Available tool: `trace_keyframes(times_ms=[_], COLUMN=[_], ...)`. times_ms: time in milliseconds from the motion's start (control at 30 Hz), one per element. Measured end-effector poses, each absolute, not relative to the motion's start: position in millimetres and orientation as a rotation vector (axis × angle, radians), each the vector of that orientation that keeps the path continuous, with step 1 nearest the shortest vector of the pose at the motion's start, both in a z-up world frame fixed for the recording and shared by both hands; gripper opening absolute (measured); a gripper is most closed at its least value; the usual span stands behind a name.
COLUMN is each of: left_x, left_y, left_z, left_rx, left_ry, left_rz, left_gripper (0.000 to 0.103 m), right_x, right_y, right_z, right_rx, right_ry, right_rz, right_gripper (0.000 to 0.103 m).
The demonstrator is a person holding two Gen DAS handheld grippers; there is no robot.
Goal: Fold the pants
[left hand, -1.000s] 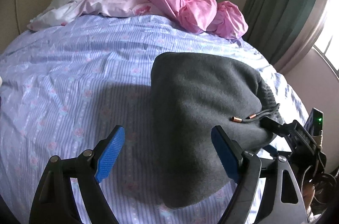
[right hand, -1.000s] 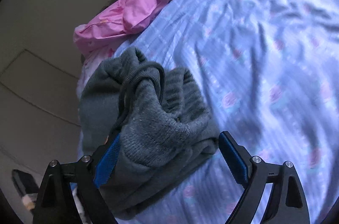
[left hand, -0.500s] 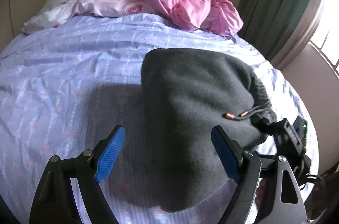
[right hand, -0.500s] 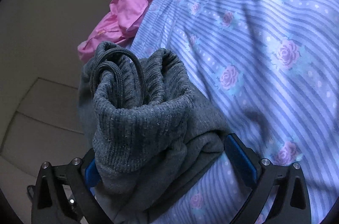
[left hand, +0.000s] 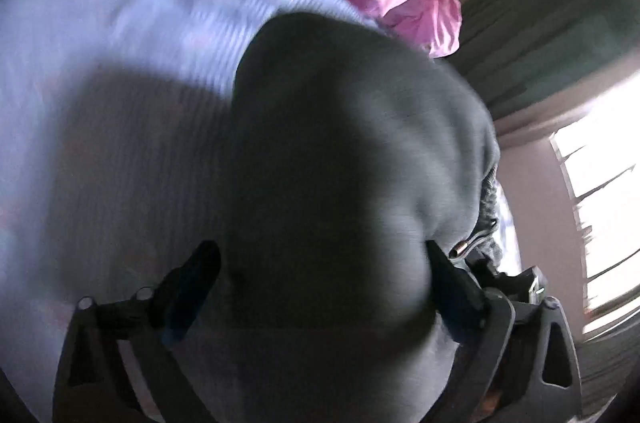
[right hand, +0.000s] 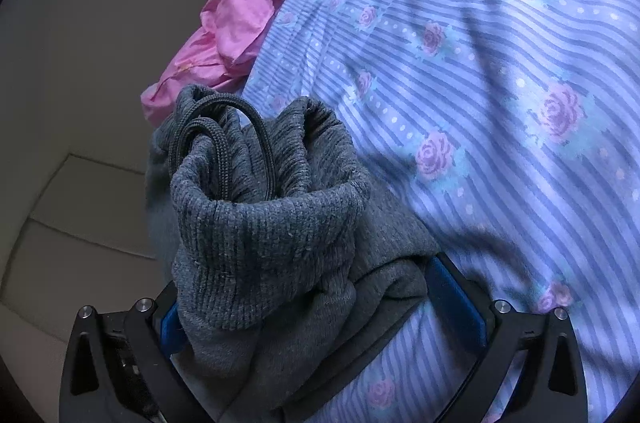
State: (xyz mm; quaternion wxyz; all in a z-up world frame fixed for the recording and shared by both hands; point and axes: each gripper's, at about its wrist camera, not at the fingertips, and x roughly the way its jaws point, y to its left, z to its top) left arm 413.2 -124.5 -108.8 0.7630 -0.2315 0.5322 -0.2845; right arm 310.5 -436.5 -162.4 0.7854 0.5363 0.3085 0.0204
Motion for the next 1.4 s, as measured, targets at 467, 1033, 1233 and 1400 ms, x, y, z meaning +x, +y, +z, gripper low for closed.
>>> trace_keyframes(times_ms=[467,1033,1233,1400], left_x=[410.4,358.1,377.0,378.5], left_y=[-143.4,-153.1,-130.1,-115.1], left_z=[-125.3,-23.3,-37.2,-69.6], left_rx=[-0.573,-0.319,-0.380,-0.445], left_ry=[1.232,1.024,1.169,1.211], left_rz=[-0.666,-0.633,-0.554,-0.539], left_gripper=[0.074,0.061,0.061,0.062], right_x=[323.9,291.1,297.4,305.5], right_y=[-435.4,-419.5,-394.9,-384.2], right_z=[-168.7,-112.7,-111.7,-130.8], right_rx=[1.133,1.020,1.029,1.023], right_ry=[0.667,0.613,0.707,0.818], right_rz=[0.006,0.042,0.093,0.052], right_gripper=[0.103,0.051,0.051,0.071])
